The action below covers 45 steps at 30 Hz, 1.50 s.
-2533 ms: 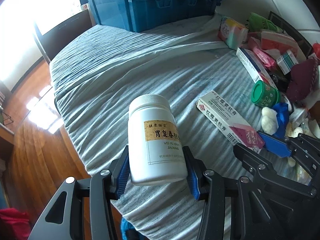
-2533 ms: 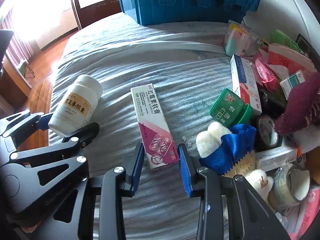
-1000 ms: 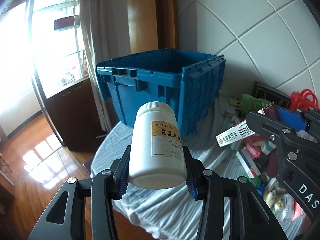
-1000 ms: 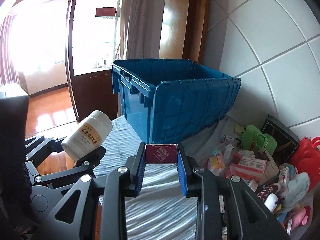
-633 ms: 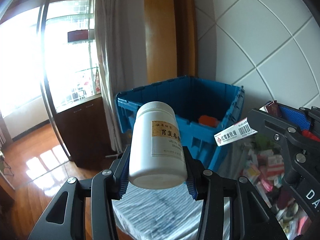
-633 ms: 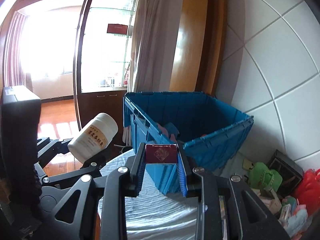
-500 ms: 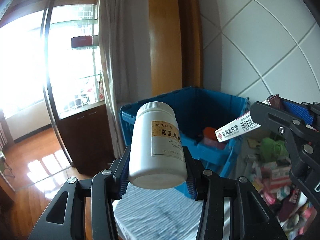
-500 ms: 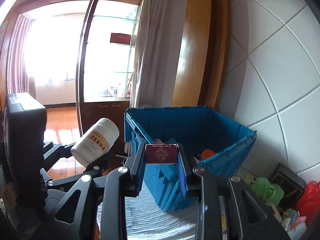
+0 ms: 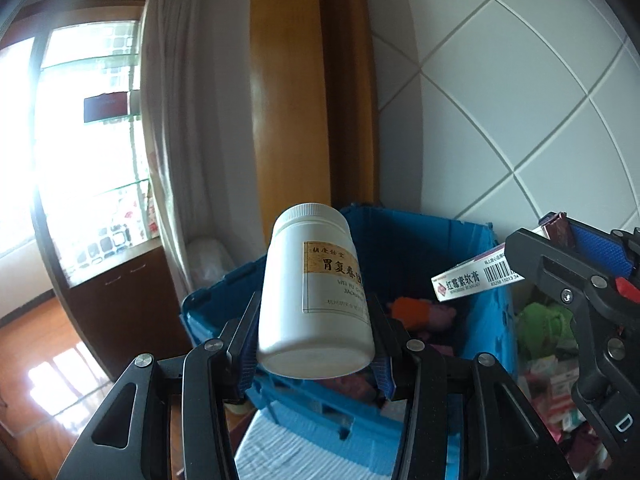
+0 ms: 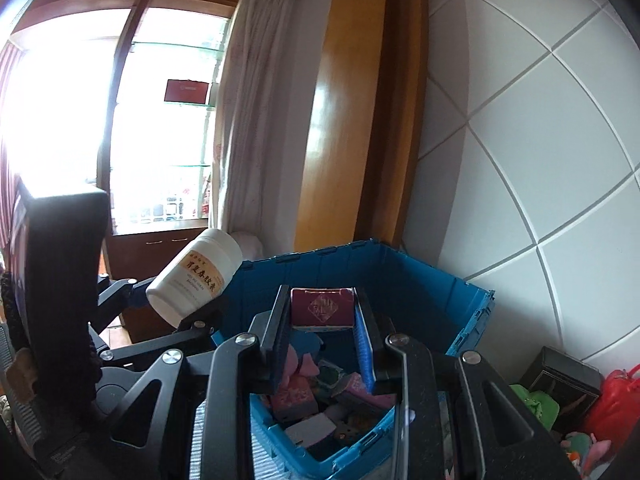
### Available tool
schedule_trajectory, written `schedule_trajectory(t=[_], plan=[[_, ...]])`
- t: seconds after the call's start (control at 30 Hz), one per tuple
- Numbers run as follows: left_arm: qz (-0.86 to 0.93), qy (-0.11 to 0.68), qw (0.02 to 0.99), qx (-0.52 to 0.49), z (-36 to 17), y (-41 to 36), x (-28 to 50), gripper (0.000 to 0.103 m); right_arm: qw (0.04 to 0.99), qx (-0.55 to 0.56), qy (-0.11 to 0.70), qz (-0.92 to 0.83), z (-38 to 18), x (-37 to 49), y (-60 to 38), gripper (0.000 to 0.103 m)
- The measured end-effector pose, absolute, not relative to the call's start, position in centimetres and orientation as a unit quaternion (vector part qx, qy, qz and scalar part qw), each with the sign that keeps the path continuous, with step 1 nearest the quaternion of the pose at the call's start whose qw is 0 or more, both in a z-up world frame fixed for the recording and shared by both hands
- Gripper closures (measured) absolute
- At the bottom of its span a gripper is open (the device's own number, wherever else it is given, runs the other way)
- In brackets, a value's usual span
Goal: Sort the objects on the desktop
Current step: 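Carry the white bottle and ointment box over the blue crate with both tools, then open the left tool to drop the bottle while the right tool drops the ointment box, then move both open tools back from the crate toward the pile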
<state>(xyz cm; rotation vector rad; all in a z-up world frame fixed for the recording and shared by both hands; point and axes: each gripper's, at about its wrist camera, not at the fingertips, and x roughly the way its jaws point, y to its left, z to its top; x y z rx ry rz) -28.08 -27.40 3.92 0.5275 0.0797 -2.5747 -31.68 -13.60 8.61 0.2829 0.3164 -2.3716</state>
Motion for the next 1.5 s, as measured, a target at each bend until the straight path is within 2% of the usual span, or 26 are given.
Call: schedule_trajectory(t=[0.33,0.8,0.87,0.93,1.0,1.03,1.1,1.13,1.17,1.4,1.47,1.5], plan=[[-0.954,0.018,0.167,0.250,2.2,-32.9,-36.7,0.057,0.270,0.173,0.127,-0.939,7.1,-38.6,-19.4,0.075],[-0.955,0.026,0.127,0.267,0.8,-34.9,-39.9,0.057,0.209,0.216,0.132,-0.945,5.2,-41.6,-21.4,0.075],[-0.954,0.029,0.126,0.271,0.8,-35.3,-40.0,0.051,0.203,0.218,0.132,-0.945,5.0,-41.8,-21.5,0.075],[-0.953,0.031,0.128,0.273,0.8,-35.5,-39.9,0.032,0.197,0.220,0.131,-0.946,5.0,-41.8,-21.4,0.075],[-0.953,0.029,0.130,0.273,0.9,-35.6,-39.8,0.025,0.193,0.220,0.132,-0.947,5.0,-41.8,-21.4,0.075],[-0.953,0.028,0.129,0.274,0.9,-35.6,-39.7,0.023,0.191,0.220,0.132,-0.947,5.1,-41.6,-21.5,0.073],[-0.952,0.025,0.129,0.276,0.9,-35.6,-39.6,0.022,0.185,0.220,0.131,-0.949,5.2,-41.6,-21.4,0.054],[-0.952,0.024,0.128,0.278,0.8,-35.5,-39.6,0.021,0.182,0.219,0.130,-0.950,5.2,-41.5,-21.3,0.031],[-0.951,0.022,0.127,0.279,0.8,-35.4,-39.4,0.021,0.180,0.217,0.130,-0.951,5.2,-41.4,-21.2,0.016],[-0.951,0.029,0.119,0.283,0.6,-34.8,-38.6,0.021,0.170,0.209,0.125,-0.955,5.8,-40.3,-19.9,0.014],[-0.951,0.032,0.116,0.284,0.5,-34.5,-38.3,0.021,0.164,0.207,0.124,-0.956,5.9,-40.0,-19.4,0.002],[-0.951,0.034,0.114,0.285,0.5,-34.4,-38.1,0.021,0.160,0.206,0.124,-0.957,5.9,-39.8,-19.1,0.000]])
